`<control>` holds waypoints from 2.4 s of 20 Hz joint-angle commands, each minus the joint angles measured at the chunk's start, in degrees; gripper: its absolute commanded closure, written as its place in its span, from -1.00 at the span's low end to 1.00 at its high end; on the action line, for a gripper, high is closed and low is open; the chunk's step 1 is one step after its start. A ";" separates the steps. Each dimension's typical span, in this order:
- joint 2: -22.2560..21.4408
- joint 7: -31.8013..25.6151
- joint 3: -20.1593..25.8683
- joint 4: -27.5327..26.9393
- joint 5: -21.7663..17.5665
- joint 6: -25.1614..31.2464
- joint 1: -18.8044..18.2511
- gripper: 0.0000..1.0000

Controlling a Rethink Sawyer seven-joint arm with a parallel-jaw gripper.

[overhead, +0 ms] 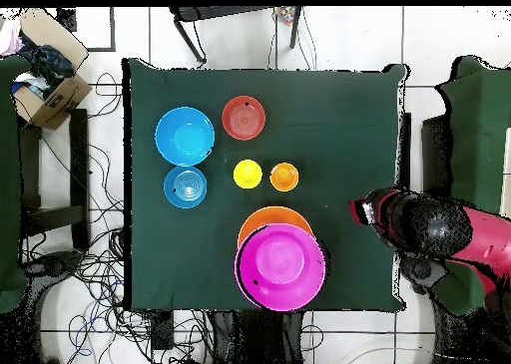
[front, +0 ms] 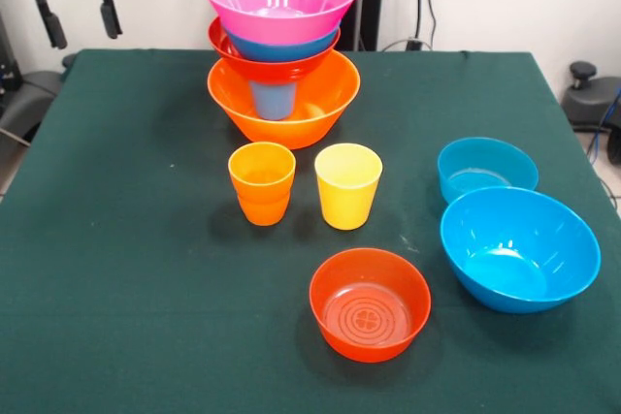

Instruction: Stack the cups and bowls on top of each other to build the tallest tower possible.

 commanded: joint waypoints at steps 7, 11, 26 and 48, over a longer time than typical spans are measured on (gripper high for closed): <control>2.05 5.86 -5.54 -5.11 -1.81 3.82 4.78 -1.00; 6.16 5.60 -7.19 -10.24 -3.20 5.52 7.89 -1.00; 19.15 3.85 -7.63 -27.53 0.26 8.50 16.19 -1.00; 20.78 6.71 -11.40 -30.24 4.79 17.24 23.38 -1.00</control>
